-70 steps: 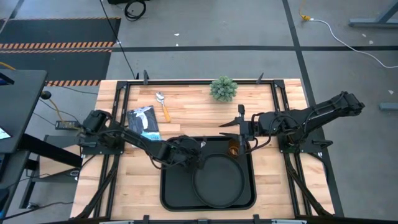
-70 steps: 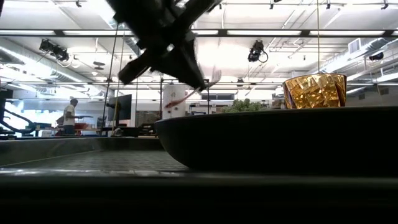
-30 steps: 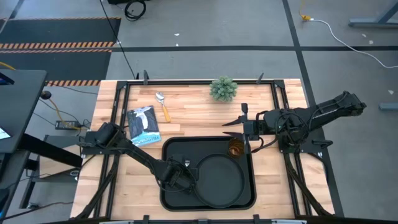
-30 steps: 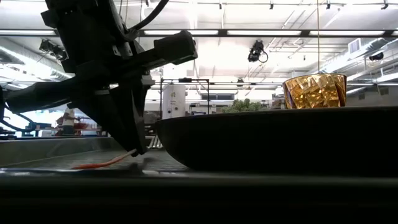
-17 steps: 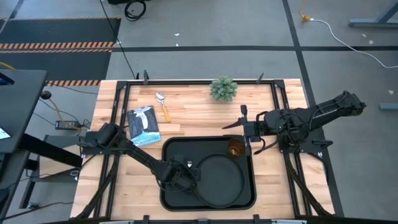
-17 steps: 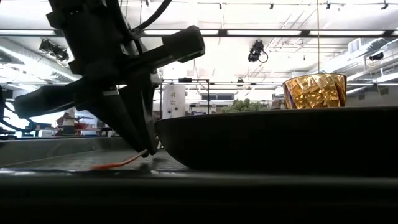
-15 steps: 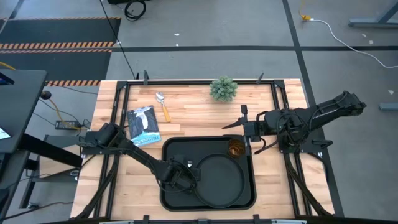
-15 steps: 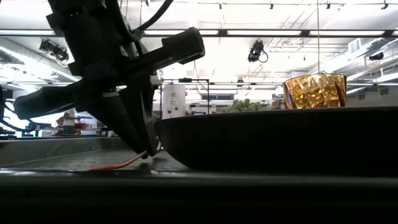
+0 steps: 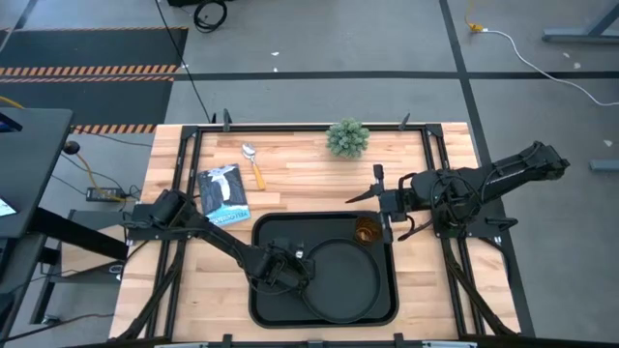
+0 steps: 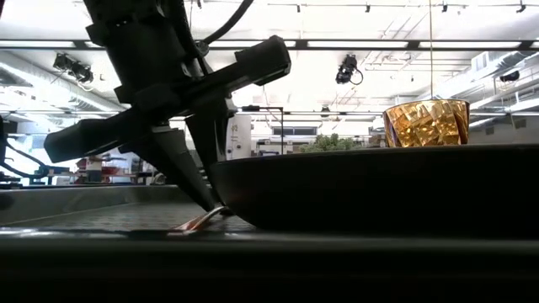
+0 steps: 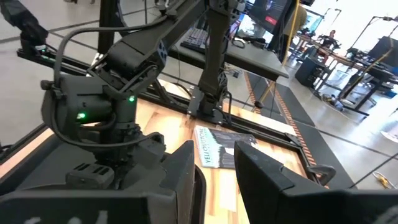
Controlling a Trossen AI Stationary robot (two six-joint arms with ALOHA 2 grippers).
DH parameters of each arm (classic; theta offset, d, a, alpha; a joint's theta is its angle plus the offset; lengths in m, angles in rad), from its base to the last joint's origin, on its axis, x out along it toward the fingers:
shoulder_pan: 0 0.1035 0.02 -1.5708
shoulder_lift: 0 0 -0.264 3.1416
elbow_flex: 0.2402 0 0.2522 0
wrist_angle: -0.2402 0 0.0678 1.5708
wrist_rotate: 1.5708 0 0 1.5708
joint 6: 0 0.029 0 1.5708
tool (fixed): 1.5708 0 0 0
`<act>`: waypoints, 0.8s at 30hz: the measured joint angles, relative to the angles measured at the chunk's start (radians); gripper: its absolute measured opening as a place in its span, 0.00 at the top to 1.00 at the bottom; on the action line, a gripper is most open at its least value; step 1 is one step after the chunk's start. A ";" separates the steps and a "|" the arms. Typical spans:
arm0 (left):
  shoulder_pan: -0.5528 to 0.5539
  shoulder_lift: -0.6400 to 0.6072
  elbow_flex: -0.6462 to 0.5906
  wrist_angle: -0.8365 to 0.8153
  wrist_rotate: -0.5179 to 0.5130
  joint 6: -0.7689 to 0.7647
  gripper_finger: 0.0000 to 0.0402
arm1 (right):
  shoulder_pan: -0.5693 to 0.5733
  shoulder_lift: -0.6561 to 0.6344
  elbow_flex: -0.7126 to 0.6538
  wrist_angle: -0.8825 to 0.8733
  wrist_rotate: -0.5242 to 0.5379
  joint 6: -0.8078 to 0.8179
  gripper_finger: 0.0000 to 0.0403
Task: Pick and place plate/cup/fork/spoon on tray
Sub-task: Put the orange fork on the black tray to the left of the black plate, then put the yellow spoon on the black tray to the left of the fork
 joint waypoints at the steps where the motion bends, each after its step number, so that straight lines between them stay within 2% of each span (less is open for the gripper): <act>1: 0.000 0.000 0.000 0.000 0.000 0.000 0.84 | 0.000 0.000 0.000 -0.001 -0.005 0.000 0.70; 6: 0.000 0.000 0.000 -0.026 0.000 0.000 0.79 | 0.000 0.000 0.000 -0.002 -0.007 0.000 0.70; 15: 0.019 0.000 0.000 -0.056 -0.002 0.047 0.64 | 0.000 0.000 0.000 -0.003 -0.007 0.000 0.70; 24: 0.045 -0.054 -0.001 -0.104 -0.001 0.125 0.66 | 0.000 0.001 0.000 -0.002 -0.007 -0.005 0.70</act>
